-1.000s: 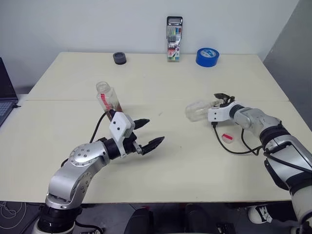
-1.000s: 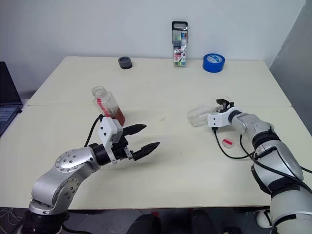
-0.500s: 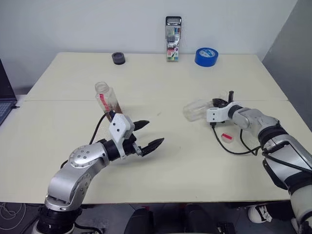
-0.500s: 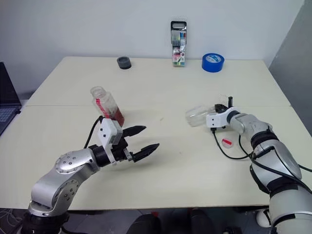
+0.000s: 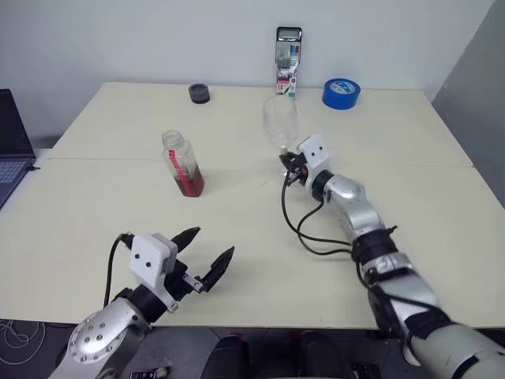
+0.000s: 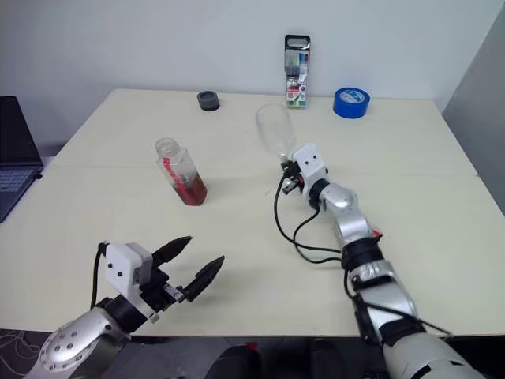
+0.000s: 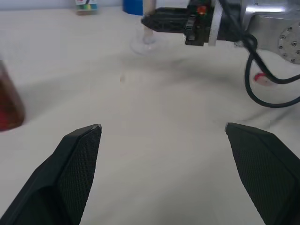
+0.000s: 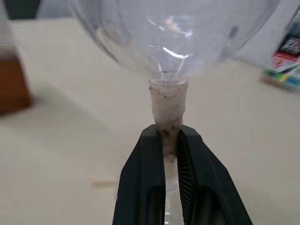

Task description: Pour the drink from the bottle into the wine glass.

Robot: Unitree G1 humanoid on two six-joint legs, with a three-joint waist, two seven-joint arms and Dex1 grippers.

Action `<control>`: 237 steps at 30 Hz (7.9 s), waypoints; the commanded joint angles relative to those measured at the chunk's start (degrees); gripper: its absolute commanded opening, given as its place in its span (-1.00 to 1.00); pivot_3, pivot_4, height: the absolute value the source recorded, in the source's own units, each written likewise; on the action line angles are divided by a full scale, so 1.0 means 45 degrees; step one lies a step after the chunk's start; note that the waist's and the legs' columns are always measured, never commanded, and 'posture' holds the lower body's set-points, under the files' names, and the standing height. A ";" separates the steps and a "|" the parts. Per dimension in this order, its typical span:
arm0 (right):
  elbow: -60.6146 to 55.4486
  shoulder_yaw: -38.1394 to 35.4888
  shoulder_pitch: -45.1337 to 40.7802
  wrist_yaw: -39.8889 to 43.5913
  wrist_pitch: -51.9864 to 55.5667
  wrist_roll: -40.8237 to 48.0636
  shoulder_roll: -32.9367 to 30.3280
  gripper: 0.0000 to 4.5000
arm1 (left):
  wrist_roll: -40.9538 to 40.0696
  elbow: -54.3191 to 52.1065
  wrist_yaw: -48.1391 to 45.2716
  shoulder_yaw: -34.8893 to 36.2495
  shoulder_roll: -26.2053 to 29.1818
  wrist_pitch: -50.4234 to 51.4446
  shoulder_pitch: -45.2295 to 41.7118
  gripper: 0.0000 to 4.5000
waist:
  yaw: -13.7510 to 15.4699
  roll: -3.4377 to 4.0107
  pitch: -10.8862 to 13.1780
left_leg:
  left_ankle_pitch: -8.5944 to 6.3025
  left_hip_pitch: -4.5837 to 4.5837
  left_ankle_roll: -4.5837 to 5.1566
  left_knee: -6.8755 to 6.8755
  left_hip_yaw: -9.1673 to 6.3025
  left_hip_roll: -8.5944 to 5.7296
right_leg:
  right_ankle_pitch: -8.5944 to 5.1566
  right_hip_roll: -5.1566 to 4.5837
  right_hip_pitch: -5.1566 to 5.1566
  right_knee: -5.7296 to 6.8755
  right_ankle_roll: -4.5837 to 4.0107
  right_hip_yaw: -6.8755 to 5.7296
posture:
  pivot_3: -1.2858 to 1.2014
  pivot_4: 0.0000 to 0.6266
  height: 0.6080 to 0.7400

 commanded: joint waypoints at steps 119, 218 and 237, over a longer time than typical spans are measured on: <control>-1.4173 -0.1613 0.4032 0.2110 0.8065 1.0115 -0.6716 1.00 | 0.3138 1.4763 -0.0491 0.0276 -0.0036 -0.5710 -1.0893 1.00 | -0.0025 -0.0017 -0.0008 | 0.0000 -0.0002 0.0003 -0.0003 -0.0042 0.0006 | 0.0006 0.0021 0.0005 -0.0012 -0.0004 -0.0043 | 0.03 -0.52 1.00; -1.2400 -0.0743 0.4377 0.0120 0.4106 0.4605 -0.3249 1.00 | 1.5200 2.5118 0.1941 -0.8101 0.2919 -1.7114 -2.3110 -0.22 | -0.0090 -0.0040 0.0007 | 0.0032 -0.0055 -0.0049 0.0006 -0.0029 -0.0016 | 0.0005 0.0021 -0.0061 0.0004 -0.0004 -0.0044 | 0.03 -0.52 1.00; -1.2357 -0.0801 0.4429 0.0292 0.4023 0.4678 -0.3258 1.00 | 1.6545 2.5960 0.3401 -0.9140 0.3059 -1.7313 -2.4072 -0.22 | -0.0090 -0.0041 0.0007 | 0.0032 -0.0055 -0.0049 0.0007 -0.0019 -0.0018 | 0.0005 0.0021 -0.0067 0.0009 -0.0003 -0.0037 | 0.03 -0.52 1.00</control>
